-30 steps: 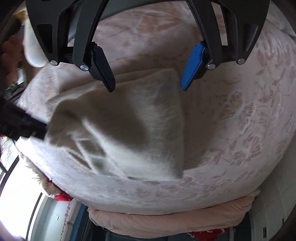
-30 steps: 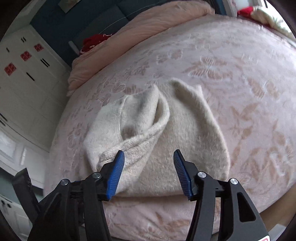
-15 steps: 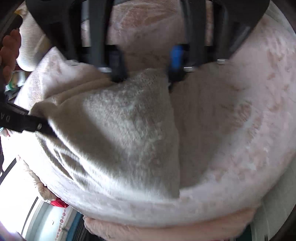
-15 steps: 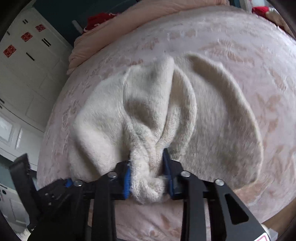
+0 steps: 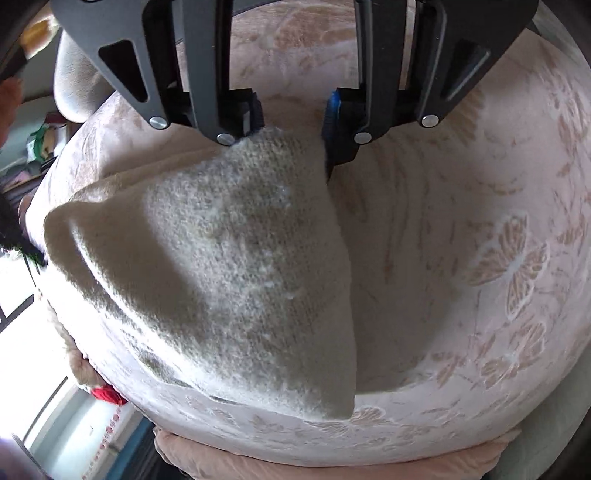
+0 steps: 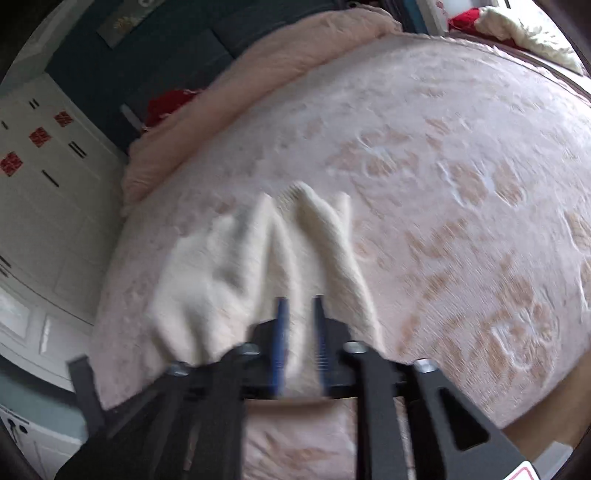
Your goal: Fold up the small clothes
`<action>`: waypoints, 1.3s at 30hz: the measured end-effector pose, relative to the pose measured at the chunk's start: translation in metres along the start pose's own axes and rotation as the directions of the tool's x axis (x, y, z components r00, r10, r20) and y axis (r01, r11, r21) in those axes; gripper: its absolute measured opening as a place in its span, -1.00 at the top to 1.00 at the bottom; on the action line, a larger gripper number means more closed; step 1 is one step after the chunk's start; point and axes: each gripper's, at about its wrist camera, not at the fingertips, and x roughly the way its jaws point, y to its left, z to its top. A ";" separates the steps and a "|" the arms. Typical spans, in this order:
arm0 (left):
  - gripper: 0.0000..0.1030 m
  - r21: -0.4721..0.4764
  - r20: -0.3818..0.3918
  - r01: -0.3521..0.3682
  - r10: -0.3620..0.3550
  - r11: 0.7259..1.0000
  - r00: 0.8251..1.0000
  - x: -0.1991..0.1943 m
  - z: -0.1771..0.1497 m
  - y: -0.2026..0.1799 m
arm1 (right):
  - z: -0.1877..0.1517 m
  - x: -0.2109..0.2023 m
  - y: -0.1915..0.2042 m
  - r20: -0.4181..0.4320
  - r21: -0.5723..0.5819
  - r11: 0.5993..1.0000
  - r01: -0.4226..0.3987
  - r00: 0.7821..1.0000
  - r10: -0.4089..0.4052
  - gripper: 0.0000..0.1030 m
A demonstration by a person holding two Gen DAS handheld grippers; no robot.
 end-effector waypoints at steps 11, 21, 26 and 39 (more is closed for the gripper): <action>0.50 0.011 -0.007 -0.012 0.012 1.000 1.000 -0.003 0.001 -0.004 | 0.013 0.107 0.062 -0.210 -0.098 0.995 -0.006 0.978 -0.015 0.60; 0.45 0.016 -0.013 0.010 -0.010 1.000 1.000 0.004 0.002 -0.011 | 0.022 0.079 -0.008 -0.146 -0.103 0.984 0.144 0.977 -0.158 0.54; 0.45 0.026 -0.013 -0.006 0.007 1.000 1.000 0.004 0.002 -0.014 | 0.021 0.022 -0.015 0.016 0.014 0.996 0.084 0.996 -0.084 0.43; 0.25 0.064 0.137 0.104 -0.112 0.993 0.984 -0.075 0.019 -0.047 | -0.063 0.026 -0.004 -0.054 -0.215 0.958 0.189 0.977 -0.205 0.96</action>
